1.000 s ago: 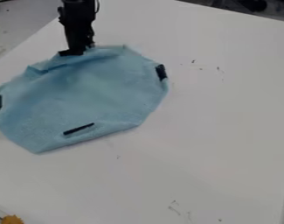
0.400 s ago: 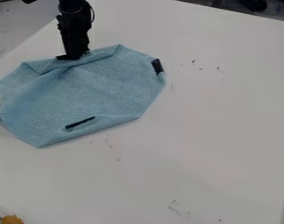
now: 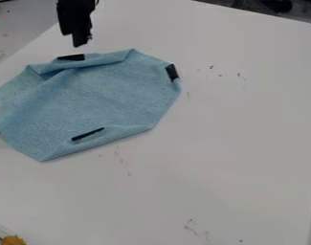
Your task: Unfolded cloth from center to top left
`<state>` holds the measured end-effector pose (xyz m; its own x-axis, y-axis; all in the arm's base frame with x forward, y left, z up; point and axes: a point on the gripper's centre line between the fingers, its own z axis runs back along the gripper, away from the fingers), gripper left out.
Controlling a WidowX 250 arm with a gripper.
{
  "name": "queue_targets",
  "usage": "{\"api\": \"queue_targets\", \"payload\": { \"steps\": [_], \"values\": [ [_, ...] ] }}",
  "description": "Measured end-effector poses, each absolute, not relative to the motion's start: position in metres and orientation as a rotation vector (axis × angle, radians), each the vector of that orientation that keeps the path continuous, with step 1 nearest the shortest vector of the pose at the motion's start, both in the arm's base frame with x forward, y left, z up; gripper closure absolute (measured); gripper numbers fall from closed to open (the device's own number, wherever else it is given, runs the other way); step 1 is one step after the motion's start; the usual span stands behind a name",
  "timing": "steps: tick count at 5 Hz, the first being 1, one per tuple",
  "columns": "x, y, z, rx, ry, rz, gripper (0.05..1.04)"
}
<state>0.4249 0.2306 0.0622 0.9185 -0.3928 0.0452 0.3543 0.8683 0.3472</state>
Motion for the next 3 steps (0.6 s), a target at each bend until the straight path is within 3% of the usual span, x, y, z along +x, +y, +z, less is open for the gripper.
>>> {"api": "queue_targets", "payload": {
  "steps": [1, 3],
  "values": [
    [0.431, 0.235, 0.083, 0.361, -0.132, -0.38, 0.089],
    [0.428, 0.211, 0.111, 0.287, -0.155, -0.279, 0.083]
  ]
}}
